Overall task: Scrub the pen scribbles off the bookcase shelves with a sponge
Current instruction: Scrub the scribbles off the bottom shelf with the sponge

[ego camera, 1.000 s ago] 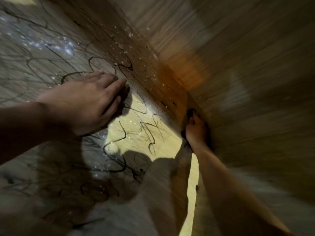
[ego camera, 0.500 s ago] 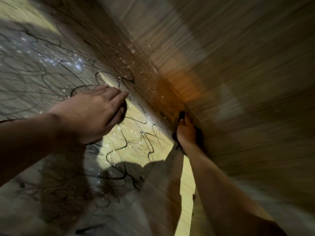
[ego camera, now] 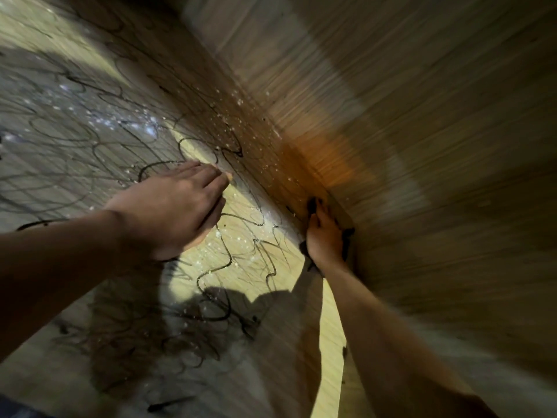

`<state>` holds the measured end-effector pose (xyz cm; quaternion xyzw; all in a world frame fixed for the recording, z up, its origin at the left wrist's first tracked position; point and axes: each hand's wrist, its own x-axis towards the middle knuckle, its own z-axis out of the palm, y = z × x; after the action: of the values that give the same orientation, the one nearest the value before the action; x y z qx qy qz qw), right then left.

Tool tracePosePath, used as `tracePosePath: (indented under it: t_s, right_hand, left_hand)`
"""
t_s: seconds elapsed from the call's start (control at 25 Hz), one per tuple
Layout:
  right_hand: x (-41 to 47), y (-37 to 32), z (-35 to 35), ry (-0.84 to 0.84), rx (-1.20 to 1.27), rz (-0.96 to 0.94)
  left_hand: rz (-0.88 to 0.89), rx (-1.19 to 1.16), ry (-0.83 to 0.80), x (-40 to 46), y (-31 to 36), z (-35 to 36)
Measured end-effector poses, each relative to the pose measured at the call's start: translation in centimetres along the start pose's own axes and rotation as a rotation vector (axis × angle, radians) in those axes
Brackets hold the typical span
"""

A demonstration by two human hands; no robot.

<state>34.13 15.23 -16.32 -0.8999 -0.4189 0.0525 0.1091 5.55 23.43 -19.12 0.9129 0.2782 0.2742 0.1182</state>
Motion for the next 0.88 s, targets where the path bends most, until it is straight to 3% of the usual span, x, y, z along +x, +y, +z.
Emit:
tracePosePath:
  t_s: [0.12,0.2,0.36,0.48,0.6,0.72,0.8,0.88]
  right_hand:
    - [-4.5,0.6,-1.0,-0.108,0.151,-0.230]
    - [-5.1,3.0,-2.2,-0.094,0.141,-0.172]
    - [0.5,1.7,-1.5,0.024,-0.154,0.067]
    - [-0.8,-1.2,-0.3,-0.026,-0.054,-0.136]
    - [-5.0,2.3,-0.7,-0.068,0.108,-0.278]
    - [-2.9,6.3,-1.4,0.046,0.022,-0.022]
    - [0.0,5.1,-1.3,0.110,-0.097,0.168]
    - [0.6,2.7,-0.7,0.100,-0.052,0.147]
  left_hand:
    - [0.018,0.025,0.013,-0.1,0.0,-0.3]
    - [0.027,0.057,0.016,-0.1,0.1,-0.1]
    - [-0.004,0.039,0.003,0.0,0.0,0.1]
    - [-0.007,0.087,0.036,-0.1,0.2,-0.3]
    - [-0.002,0.063,0.036,-0.1,0.3,-0.4]
    - [0.002,0.068,0.020,-0.1,0.2,-0.5]
    - [-0.003,0.072,0.013,-0.2,0.1,-0.2]
    - [0.000,0.058,0.012,-0.1,0.0,0.2]
